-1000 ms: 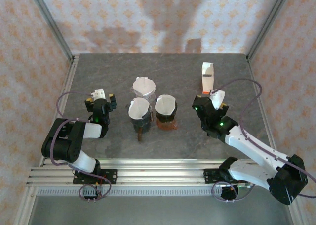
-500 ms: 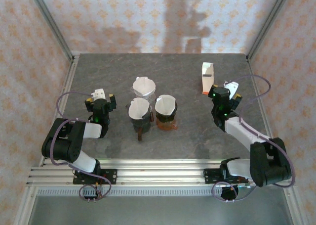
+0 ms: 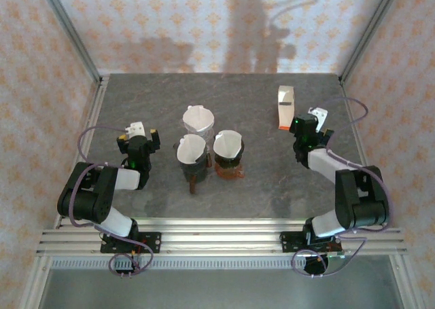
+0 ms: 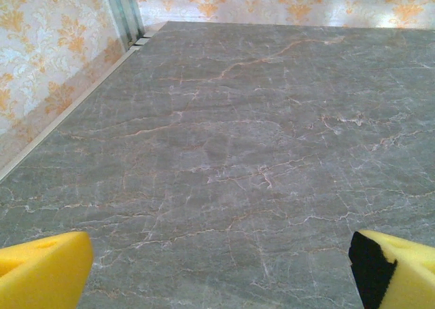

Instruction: Place the coffee filter in the dripper

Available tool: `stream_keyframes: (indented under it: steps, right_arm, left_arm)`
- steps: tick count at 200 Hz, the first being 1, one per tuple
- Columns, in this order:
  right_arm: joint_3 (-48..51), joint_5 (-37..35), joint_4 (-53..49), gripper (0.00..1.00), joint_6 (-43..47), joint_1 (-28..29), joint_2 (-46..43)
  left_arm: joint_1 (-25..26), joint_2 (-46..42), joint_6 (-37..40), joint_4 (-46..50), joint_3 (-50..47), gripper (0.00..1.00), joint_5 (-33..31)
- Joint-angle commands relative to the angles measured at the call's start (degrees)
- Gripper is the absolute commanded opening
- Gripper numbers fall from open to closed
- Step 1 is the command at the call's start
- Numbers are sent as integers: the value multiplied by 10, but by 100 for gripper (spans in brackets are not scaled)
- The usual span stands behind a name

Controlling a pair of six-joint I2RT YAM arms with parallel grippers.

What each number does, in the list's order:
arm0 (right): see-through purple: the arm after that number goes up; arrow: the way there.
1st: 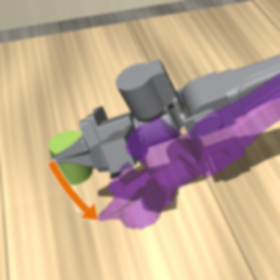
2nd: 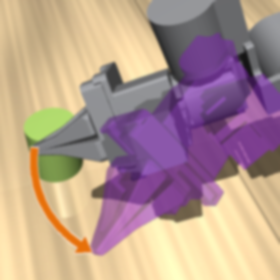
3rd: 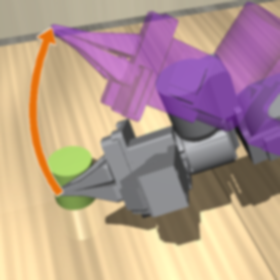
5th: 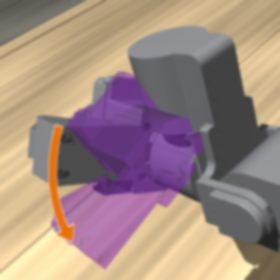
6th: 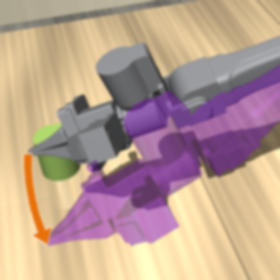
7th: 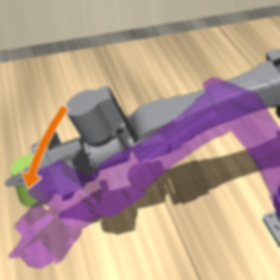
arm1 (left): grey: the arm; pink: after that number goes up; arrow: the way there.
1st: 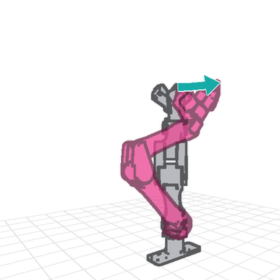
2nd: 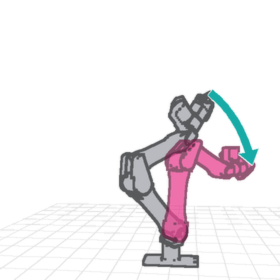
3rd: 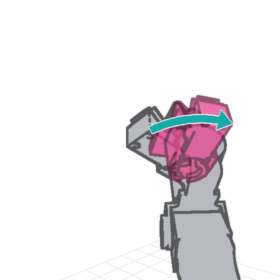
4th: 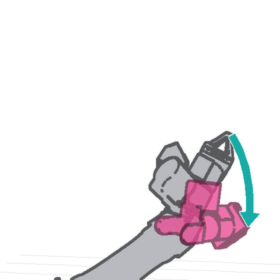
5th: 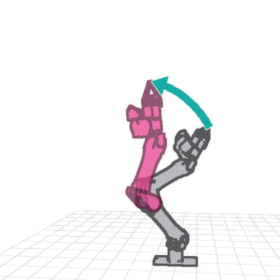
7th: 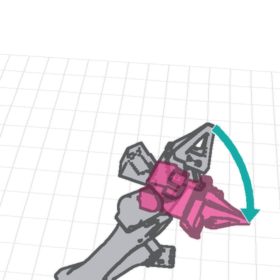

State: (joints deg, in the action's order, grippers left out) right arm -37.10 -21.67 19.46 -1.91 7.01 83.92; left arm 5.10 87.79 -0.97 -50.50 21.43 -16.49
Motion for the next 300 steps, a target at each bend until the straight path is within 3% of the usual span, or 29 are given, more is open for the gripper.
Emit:
stream_keyframes:
  steps: [1, 30, 67, 79, 132, 300]
  right_arm:
    - [53, 14, 79, 100, 22, -7, -5]
    - [108, 90, 203, 100, 11, -48, 15]
    - [147, 159, 292, 99, 30, -55, 39]
    - [136, 159, 251, 99, 29, -55, 28]
    - [136, 129, 262, 99, 34, -45, 34]
    - [136, 130, 263, 99, 33, -45, 34]
  left_arm:
    - [-5, 2, 10, -20, -1, 100, -1]
    - [-6, 1, 10, -20, -1, 100, 0]
    - [-5, 2, 9, -20, -1, 100, 0]
    - [-6, 2, 10, -20, -1, 100, 0]
    - [-5, 2, 10, -20, -1, 100, 0]
    - [-6, 2, 10, -19, 0, 100, -1]
